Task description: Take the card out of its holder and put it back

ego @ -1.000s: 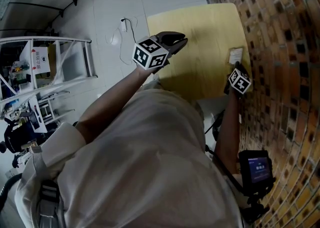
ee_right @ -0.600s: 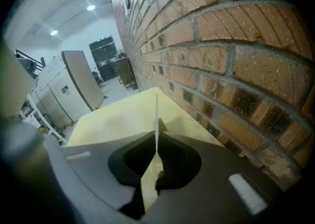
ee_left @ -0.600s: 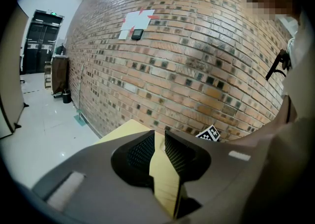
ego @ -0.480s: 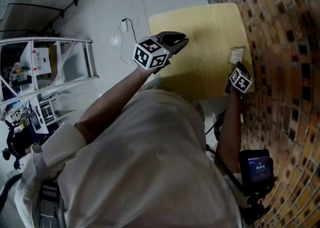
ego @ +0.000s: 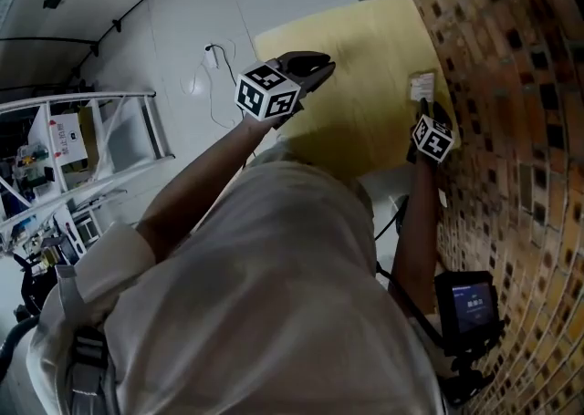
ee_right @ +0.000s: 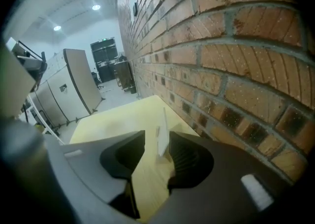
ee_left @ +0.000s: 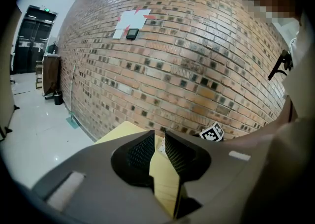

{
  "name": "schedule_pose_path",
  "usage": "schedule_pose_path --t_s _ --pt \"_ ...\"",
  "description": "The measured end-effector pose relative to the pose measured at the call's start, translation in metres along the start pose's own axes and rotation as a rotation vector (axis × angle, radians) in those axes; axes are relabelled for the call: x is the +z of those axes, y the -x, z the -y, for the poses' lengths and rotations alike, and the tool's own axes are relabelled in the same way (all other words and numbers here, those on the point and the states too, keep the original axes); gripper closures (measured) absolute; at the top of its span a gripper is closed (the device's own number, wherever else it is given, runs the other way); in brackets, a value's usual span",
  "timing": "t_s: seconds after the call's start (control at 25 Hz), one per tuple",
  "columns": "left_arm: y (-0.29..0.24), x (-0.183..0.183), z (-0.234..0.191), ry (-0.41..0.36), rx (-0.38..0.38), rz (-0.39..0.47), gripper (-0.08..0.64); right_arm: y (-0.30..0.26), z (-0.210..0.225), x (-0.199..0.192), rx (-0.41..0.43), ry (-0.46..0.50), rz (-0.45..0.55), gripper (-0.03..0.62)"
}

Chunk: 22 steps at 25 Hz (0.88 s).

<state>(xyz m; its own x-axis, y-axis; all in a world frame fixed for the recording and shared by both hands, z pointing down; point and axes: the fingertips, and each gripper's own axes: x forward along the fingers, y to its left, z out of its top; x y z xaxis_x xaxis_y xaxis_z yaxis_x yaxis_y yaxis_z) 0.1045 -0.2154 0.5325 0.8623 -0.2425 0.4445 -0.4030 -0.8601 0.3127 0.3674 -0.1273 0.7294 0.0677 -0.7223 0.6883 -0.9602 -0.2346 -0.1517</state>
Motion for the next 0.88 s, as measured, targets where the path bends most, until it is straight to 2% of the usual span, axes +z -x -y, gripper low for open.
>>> schedule_pose_path --t_s 0.36,0.52,0.72,0.88 --pt "-0.022 0.006 0.023 -0.039 -0.076 0.012 0.476 0.088 -0.025 0.064 0.028 0.013 0.199 0.439" --pt "-0.024 0.008 0.036 -0.01 -0.133 0.036 0.476 0.117 -0.038 0.084 0.033 0.03 0.255 0.448" --pt "-0.008 0.007 0.043 -0.014 -0.214 0.043 0.476 0.145 -0.06 0.104 0.002 0.034 0.308 0.453" --pt "0.011 0.001 0.025 -0.037 -0.26 0.013 0.476 0.169 -0.08 0.114 -0.047 0.011 0.351 0.453"
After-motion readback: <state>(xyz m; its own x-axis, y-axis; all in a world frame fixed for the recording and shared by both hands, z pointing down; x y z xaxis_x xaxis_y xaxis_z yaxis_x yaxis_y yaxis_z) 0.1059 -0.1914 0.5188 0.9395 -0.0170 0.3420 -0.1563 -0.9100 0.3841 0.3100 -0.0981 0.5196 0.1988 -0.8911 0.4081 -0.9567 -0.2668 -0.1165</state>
